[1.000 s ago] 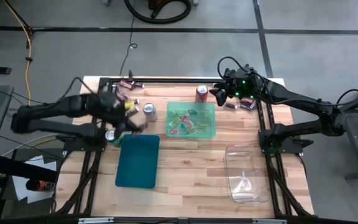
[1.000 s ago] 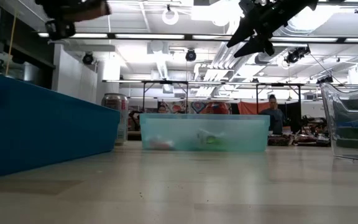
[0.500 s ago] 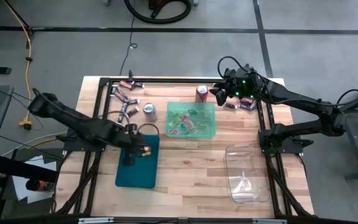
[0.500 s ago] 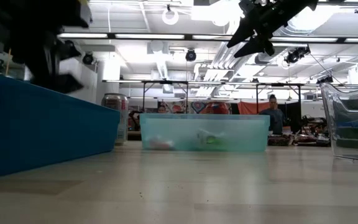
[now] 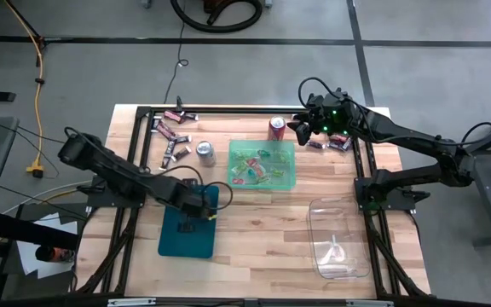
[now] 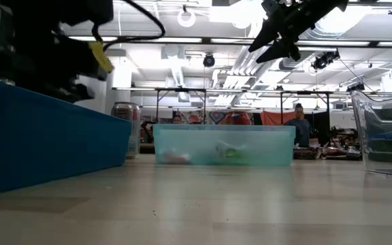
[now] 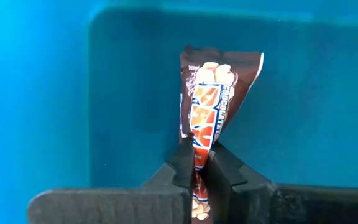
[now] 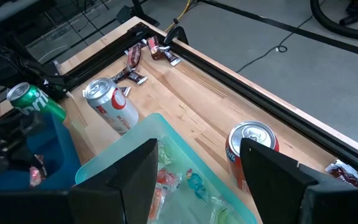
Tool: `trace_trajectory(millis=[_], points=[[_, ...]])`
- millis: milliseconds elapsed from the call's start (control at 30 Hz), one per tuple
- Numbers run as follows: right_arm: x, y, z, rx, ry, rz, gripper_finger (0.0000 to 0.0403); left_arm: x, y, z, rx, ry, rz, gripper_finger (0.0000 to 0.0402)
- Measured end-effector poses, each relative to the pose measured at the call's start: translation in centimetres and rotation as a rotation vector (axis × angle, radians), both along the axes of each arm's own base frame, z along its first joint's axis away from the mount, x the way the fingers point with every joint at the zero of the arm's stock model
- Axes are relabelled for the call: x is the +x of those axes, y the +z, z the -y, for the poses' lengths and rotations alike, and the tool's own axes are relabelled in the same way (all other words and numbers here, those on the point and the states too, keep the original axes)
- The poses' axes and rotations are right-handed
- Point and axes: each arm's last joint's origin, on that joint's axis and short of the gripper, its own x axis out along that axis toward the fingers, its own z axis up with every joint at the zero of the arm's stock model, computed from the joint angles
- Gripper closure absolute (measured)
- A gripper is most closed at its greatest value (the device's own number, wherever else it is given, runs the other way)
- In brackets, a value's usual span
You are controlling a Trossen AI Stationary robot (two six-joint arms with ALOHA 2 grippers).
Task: Organize candy in baskets
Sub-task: Put the brown red chocolate into the blue bin
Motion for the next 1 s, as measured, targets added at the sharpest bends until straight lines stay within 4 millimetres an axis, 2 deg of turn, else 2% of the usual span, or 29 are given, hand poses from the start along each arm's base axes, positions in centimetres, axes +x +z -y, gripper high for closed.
trace_trajectory(millis=[300,467,633,833,900,1000], points=[[0.0,0.0,0.0,0.000,0.000,-0.001,0.0181,0.5,-1.1,-0.5,-0.009,0.030,-0.045,0.0349],[0.0,0.0,0.0,0.001,0.000,-0.003,0.0181,0.5,-1.0,-0.8,-0.020,0.043,-0.050,0.0300],[0.0,0.0,0.0,0.001,0.000,-0.003,0.0181,0.3,-0.1,-1.5,-0.129,0.044,-0.058,0.0243],[0.0,0.0,0.0,0.001,0.000,-0.002,0.0181,0.1,3.2,-3.2,-0.177,0.104,-0.012,0.0192],[0.0,0.0,0.0,0.001,0.000,-0.003,0.0181,-0.2,5.2,-4.1,-0.178,0.118,0.012,0.0182],[-0.2,0.1,0.1,0.023,-0.025,-0.007,0.0181,-0.4,9.2,-6.0,-0.123,0.167,0.127,0.0174]])
